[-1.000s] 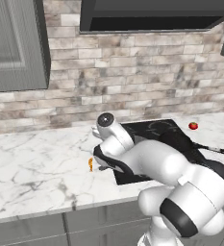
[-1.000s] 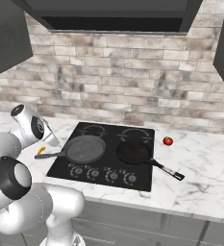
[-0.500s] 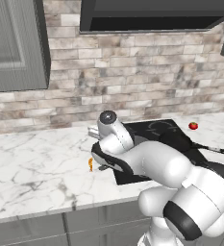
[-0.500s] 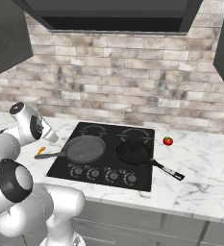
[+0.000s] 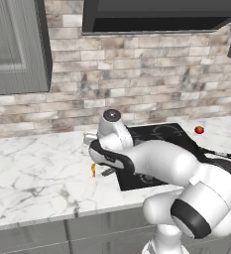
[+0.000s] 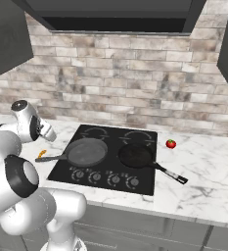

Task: Place both pans onto different burners. Then place the tomato and the shrimp on different pans.

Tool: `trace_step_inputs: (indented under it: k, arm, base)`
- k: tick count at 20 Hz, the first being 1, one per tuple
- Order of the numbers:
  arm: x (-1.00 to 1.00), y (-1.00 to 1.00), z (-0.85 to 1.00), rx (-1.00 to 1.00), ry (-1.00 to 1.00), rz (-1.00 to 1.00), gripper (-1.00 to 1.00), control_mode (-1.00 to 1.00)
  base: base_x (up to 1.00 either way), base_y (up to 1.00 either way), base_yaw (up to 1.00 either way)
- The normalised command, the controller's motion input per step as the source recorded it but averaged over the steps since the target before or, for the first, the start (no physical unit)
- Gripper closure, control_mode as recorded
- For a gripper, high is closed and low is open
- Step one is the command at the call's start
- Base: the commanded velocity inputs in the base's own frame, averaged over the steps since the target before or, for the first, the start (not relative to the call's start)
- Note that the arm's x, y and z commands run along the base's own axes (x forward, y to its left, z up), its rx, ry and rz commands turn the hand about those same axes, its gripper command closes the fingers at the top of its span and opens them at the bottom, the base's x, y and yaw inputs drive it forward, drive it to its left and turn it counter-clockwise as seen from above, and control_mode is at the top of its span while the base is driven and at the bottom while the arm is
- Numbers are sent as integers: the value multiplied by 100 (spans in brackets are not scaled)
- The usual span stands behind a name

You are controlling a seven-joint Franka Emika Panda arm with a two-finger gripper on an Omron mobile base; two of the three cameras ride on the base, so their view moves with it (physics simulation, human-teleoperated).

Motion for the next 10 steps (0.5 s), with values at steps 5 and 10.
trace_step_inputs:
  k: [5, 10]
  arm:
    - [-1, 34, 3, 0, 8, 26, -100, -100]
    - [-20, 23, 0, -5, -4, 19, -100, -100]
  base:
    - [0, 0, 0]
    - [0, 0, 0]
